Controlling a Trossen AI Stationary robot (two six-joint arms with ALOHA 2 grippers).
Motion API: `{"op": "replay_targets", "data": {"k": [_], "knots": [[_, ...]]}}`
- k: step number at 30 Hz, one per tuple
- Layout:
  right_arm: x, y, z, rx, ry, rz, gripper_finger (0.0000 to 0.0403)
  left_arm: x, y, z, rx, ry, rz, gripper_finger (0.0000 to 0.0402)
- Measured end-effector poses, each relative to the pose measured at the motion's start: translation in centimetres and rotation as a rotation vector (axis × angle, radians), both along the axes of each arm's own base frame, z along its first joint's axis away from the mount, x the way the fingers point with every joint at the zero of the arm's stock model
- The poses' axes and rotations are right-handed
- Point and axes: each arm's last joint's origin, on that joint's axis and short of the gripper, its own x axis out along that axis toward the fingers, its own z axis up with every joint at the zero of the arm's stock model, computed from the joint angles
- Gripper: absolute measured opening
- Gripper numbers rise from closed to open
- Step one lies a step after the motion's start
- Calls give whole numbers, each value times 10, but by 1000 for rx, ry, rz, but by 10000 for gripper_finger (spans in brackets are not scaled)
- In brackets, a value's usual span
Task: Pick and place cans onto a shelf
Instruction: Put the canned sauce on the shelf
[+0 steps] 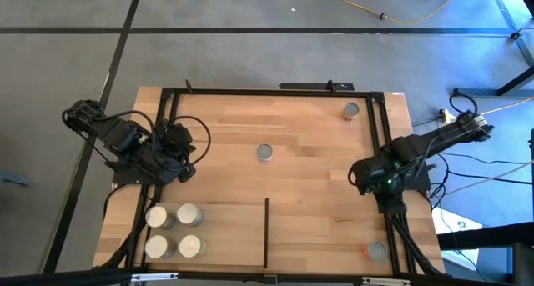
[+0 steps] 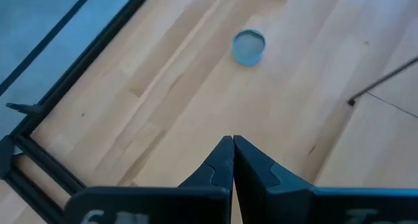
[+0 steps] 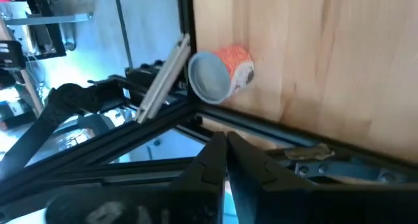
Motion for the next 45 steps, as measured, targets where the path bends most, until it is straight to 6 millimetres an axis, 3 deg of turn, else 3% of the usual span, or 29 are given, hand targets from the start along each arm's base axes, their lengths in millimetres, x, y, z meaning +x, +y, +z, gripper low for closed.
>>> {"op": "replay_targets", "data": {"k": [6, 13, 25, 38, 45], "knots": [[1, 1, -17, -7, 79, -17, 44, 0, -1, 0, -13, 16, -18, 0], [3, 11, -18, 11, 38, 28, 84, 0, -1, 0, -18, 18, -20, 0], [2, 55, -24, -90, -154, 137, 83, 0, -1, 0, -18, 18, -21, 0], [0, 99, -53, -157, -41, 201, 83, 1, -1, 0, 4, 26, -64, 0], [-3, 110, -65, -206, 38, 179, 83, 3, -3, 0, 3, 18, -84, 0]]}}
